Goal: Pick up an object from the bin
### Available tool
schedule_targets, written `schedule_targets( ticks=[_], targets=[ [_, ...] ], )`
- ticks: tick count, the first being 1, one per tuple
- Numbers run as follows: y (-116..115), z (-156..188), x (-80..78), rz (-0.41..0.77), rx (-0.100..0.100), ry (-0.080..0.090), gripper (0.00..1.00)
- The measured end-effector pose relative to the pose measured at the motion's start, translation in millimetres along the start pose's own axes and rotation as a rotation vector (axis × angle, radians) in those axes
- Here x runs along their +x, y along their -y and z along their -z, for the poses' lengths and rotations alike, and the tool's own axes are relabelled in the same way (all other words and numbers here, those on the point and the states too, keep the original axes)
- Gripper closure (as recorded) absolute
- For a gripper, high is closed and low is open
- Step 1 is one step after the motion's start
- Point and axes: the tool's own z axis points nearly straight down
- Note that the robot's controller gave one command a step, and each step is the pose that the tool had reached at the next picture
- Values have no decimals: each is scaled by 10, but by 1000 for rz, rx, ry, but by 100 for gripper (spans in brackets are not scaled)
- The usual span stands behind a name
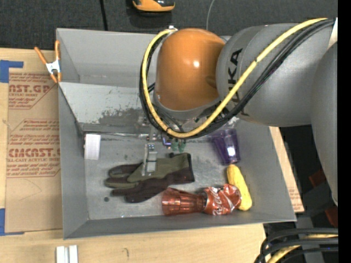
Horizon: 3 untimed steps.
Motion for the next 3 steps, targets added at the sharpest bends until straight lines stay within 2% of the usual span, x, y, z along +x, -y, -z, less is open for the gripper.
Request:
schedule_targets(
  ticks=[1,2,3],
  targets=[
    [-34,-307,78,62,0,7,0],
    [-136,-776,126,263,1,2,0],
    [-186,-1223,55,354,-1,-1,100]
  ],
)
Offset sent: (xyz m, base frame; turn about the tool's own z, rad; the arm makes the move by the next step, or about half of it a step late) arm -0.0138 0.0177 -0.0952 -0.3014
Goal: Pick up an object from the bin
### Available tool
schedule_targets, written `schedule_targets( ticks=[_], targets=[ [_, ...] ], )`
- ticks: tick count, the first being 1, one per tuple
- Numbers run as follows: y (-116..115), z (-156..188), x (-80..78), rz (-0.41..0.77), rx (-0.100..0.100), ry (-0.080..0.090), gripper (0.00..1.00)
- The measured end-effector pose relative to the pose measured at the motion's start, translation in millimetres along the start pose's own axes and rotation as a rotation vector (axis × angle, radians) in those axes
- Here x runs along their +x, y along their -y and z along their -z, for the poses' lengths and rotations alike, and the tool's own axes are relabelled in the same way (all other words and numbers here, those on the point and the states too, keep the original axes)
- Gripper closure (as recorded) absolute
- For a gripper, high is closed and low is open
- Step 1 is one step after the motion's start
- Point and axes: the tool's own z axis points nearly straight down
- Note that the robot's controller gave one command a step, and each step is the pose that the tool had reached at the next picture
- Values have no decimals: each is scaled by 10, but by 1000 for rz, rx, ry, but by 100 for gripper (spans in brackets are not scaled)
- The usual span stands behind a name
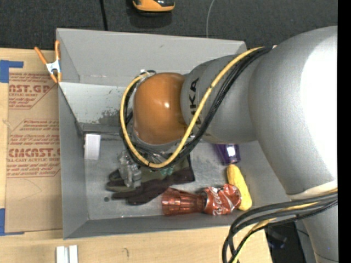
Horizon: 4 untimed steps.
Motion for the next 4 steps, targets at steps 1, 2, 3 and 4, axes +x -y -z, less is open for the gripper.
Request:
schedule_targets(
  ticks=[1,2,3,4],
  targets=[
    [0,0,0,0,0,0,0],
    [0,0,0,0,0,0,0],
    [223,134,2,14,1,1,0],
    [287,171,-1,14,2,2,0]
  ],
)
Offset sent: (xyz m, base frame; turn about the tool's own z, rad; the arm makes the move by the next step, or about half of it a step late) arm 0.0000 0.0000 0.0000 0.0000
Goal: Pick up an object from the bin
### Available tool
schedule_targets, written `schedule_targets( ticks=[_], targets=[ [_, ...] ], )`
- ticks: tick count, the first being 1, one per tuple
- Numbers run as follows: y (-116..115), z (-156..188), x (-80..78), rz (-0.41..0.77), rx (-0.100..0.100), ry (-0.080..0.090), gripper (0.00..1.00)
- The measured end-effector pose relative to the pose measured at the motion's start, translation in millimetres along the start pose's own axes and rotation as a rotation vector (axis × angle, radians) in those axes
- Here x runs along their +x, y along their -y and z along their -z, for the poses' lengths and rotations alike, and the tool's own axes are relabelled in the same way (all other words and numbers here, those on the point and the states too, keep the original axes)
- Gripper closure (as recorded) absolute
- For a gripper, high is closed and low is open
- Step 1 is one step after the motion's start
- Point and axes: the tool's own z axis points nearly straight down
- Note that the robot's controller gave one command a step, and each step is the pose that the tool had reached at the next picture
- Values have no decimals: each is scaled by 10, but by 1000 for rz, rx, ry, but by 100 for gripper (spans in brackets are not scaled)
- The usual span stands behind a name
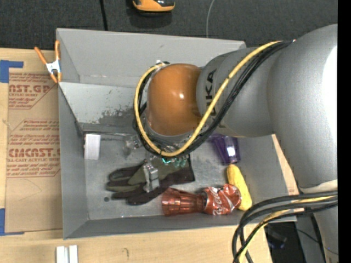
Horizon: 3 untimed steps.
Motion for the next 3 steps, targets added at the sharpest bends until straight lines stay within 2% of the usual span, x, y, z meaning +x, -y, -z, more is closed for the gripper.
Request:
schedule_targets(
  ticks=[1,2,3],
  targets=[
    [155,-516,163,219,-1,-1,100],
    [154,-516,163,219,-1,-1,100],
    [287,1211,296,205,2,6,100]
  ],
)
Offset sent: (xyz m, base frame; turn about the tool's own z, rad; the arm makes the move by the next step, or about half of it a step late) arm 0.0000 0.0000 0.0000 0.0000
